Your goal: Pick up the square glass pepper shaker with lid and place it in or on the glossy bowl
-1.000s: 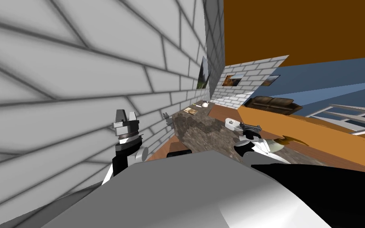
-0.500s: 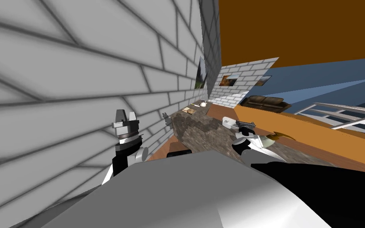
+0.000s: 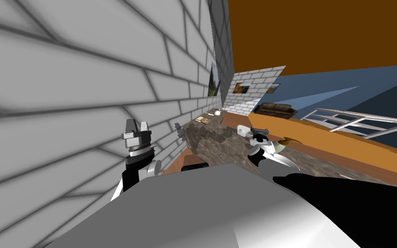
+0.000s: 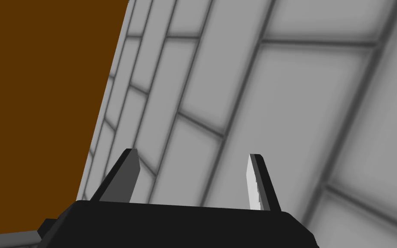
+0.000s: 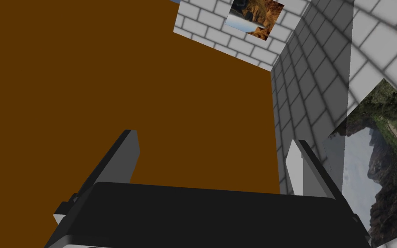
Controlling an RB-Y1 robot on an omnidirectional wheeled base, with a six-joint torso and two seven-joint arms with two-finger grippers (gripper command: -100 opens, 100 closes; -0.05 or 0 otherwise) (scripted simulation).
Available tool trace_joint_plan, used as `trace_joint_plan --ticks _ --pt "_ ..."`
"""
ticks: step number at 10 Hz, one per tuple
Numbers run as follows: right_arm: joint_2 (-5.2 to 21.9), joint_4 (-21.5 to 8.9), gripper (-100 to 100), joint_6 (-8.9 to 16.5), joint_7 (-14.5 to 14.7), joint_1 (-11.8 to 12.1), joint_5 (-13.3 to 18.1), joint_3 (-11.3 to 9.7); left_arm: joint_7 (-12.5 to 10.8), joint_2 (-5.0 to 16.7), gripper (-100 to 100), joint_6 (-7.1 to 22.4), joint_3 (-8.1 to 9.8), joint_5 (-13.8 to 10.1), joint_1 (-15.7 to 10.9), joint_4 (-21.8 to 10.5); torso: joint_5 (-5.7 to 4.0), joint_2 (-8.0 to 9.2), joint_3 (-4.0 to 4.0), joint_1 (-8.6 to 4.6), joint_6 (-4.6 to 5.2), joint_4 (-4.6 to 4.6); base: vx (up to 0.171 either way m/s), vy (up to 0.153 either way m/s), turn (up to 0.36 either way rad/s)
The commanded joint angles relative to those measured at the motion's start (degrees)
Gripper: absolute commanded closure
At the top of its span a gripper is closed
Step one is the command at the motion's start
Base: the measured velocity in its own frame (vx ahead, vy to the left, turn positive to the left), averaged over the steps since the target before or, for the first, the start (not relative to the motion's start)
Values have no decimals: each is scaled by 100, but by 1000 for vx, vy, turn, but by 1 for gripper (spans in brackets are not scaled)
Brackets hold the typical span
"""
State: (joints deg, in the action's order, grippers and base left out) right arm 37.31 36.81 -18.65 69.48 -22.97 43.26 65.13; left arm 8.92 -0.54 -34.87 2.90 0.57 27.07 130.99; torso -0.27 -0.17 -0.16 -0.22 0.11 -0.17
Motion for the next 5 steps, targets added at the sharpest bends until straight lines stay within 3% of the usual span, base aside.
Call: trace_joint_plan --ticks 1,2,3,4,5 --pt "-22 53 -100 30 -17 13 -56 -278 0 0 0 0 0 0 0 0 0 0 0 0 0 0 4 5 -44" --pt "-128 180 -100 261 205 -176 -319 -488 0 0 0 0 0 0 0 0 -1 0 0 -1 -4 0 -2 1 -129" --pt "-128 180 -100 261 205 -176 -480 -639 0 0 0 0 0 0 0 0 0 1 0 -3 -1 0 -20 -19 -223" --pt "-128 56 -100 261 205 -176 -481 -638 0 0 0 0 0 0 0 0 -3 7 3 -11 2 1 -18 -19 -51" --pt "-128 164 -100 261 205 -176 -481 -779 0 0 0 0 0 0 -1 0 -4 9 5 -11 -2 1 0 0 0"
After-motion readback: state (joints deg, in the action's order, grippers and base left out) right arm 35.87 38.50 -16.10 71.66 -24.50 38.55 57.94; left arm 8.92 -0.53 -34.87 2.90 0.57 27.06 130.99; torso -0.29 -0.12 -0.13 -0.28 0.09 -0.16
